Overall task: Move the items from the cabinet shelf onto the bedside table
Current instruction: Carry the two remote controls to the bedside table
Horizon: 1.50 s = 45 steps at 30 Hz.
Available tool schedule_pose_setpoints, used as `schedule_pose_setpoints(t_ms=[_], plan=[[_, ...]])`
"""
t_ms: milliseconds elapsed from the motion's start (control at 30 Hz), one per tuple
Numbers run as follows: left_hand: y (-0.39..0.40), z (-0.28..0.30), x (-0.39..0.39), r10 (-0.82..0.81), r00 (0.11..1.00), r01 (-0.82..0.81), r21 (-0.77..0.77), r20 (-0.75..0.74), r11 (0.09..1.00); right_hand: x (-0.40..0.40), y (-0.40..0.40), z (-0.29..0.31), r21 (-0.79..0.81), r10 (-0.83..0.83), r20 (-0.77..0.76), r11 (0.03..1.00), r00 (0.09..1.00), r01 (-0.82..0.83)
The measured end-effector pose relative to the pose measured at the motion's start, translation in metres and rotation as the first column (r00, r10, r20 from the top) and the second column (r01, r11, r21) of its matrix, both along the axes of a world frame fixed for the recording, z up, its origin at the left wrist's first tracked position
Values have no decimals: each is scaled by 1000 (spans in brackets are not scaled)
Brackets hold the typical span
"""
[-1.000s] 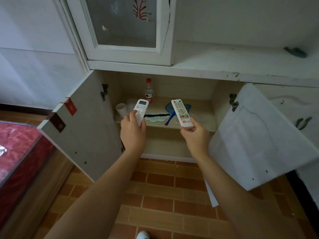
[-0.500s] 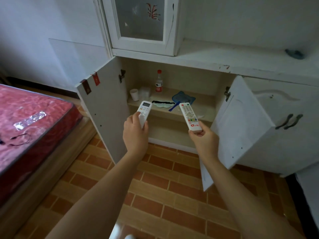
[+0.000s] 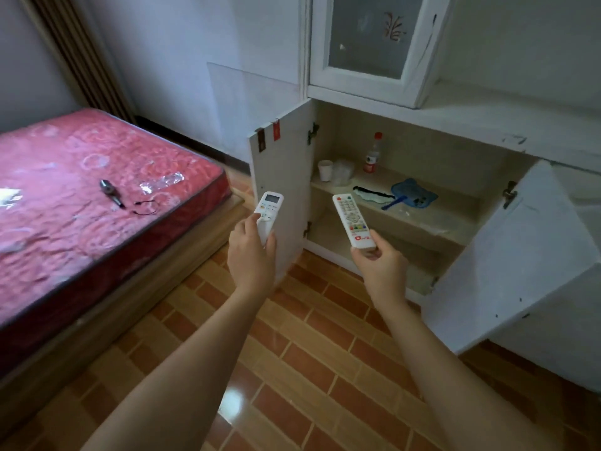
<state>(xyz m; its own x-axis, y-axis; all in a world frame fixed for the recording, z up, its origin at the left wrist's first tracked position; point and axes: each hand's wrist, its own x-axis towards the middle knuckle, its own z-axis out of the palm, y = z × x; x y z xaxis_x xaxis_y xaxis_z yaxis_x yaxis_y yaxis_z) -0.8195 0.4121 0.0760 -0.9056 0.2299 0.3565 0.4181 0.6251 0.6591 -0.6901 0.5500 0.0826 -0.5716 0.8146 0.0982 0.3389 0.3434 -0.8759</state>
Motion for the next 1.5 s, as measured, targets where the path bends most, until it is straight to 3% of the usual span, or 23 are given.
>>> schedule_pose_setpoints(t_ms=[367,667,867,1200,1500], plan=[[-215,-4,-10,439,898,-439,23,-9,898,-75,-162,-10,-56,450,-50,890,892,-453],[-401,-11,47,696,718,-696,32,3,718,-88,-333,-18,-8,728,-53,684,683,-729],[-498,-22,101,839,540,-841,14,68,540,-83,-434,-24,-4,848,-60,527,527,-850],[-579,-23,181,969,234,-972,3,85,234,-62,-541,-22,19,962,-49,272,270,-962],[-587,-20,205,994,99,-995,25,49,98,-55,-562,-23,-18,988,-31,148,148,-989]])
